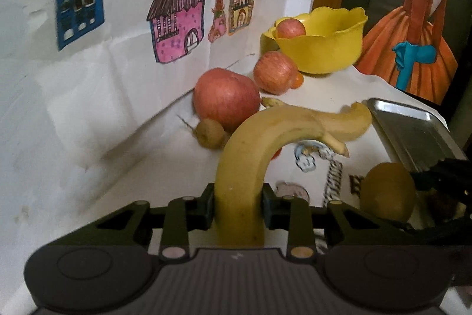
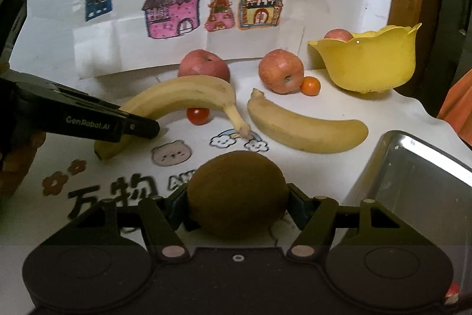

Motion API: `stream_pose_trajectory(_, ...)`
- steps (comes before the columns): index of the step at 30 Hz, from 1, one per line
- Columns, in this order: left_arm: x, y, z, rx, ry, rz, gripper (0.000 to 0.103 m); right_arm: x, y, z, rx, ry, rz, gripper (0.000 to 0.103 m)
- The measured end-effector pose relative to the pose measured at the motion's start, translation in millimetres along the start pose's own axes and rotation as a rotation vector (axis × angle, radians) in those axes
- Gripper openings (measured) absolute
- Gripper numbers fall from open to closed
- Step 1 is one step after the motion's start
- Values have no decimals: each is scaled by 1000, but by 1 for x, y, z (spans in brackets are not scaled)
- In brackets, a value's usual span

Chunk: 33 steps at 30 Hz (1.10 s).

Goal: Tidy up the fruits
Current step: 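Grasp the second kiwi with the right tool while the left tool grasps a banana, then carry the kiwi toward the metal tray with the right tool while the left tool carries the banana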

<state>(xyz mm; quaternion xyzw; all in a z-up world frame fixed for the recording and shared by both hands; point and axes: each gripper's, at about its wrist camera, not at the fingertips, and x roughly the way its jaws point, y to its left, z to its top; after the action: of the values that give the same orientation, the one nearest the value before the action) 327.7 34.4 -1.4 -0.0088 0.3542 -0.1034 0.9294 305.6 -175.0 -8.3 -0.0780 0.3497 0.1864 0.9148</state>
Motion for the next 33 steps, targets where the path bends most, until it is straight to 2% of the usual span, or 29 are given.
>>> stream_pose_trajectory(5, -23, -11, -20, 62, 17, -25, 35, -19, 10, -10, -25, 8, 10, 69)
stream_pose_trajectory(9, -40, -22, -35, 112, 17, -9, 35, -37, 21, -19, -56, 18, 29, 69)
stream_pose_trajectory(15, -62, -26, -51, 95, 35, -3, 35, -66, 27, -38, -70, 30, 68, 69)
stream_pose_trajectory(21, -90, -42, -74, 121, 49, 17, 35, -98, 29, -63, -83, 25, 83, 69)
stream_pose_trajectory(24, -96, -52, -80, 154, 51, 17, 38, -112, 32, -75, -106, 10, 76, 69)
stream_pose_trajectory(27, -93, -57, -80, 175, 39, 29, 46, -120, 31, -83, -106, -4, 83, 69)
stream_pose_trajectory(31, -81, -57, -75, 178, 10, -2, 53, -123, 30, -88, -101, -32, 88, 69)
stream_pose_trajectory(33, -76, -55, -73, 180, -8, -12, 53, -122, 29, -89, -97, -44, 94, 70)
